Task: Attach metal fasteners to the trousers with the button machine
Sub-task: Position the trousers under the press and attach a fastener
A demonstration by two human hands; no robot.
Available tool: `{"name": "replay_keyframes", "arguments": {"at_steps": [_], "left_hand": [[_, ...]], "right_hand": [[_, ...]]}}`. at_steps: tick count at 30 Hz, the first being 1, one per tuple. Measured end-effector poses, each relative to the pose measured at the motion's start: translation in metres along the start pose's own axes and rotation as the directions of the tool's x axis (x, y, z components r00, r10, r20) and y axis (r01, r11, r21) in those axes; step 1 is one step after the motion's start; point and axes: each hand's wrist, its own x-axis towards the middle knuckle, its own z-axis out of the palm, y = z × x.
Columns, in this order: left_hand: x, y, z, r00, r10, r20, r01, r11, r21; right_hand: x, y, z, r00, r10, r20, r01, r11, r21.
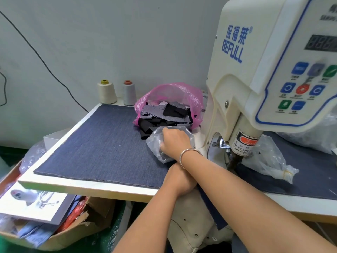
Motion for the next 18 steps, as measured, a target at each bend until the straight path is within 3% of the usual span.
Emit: {"name": "replay_keyframes", "arguments": {"at_steps": [3,6,13,18], "left_hand": [[-0.001,0.002,0.0,1.0,0.002,-0.028,-0.004,0.999,-0.045],[-0.002,0.006,-0.002,0.998,0.036,-0.045,-0.037,0.999,-0.038],[-0.003,0.009,-0.003,0.993,0.091,-0.071,-0.094,0.995,-0.034],[-0.001,0.007,-0.001,0.996,0.067,-0.052,-0.07,0.996,-0.056]], "right_hand": [[-0.01,0.005,-0.009,0.99,0.142,-0.014,-0.131,0.941,0.312],[-0.028,0.012,-0.017,0.976,0.199,-0.092,-0.123,0.843,0.523],[-0.086,0.023,-0.027,0.949,0.299,-0.101,-0.106,0.603,0.791],[-0.128,0.021,-0.049,0.938,0.342,-0.064,-0.062,0.345,0.937]]}}
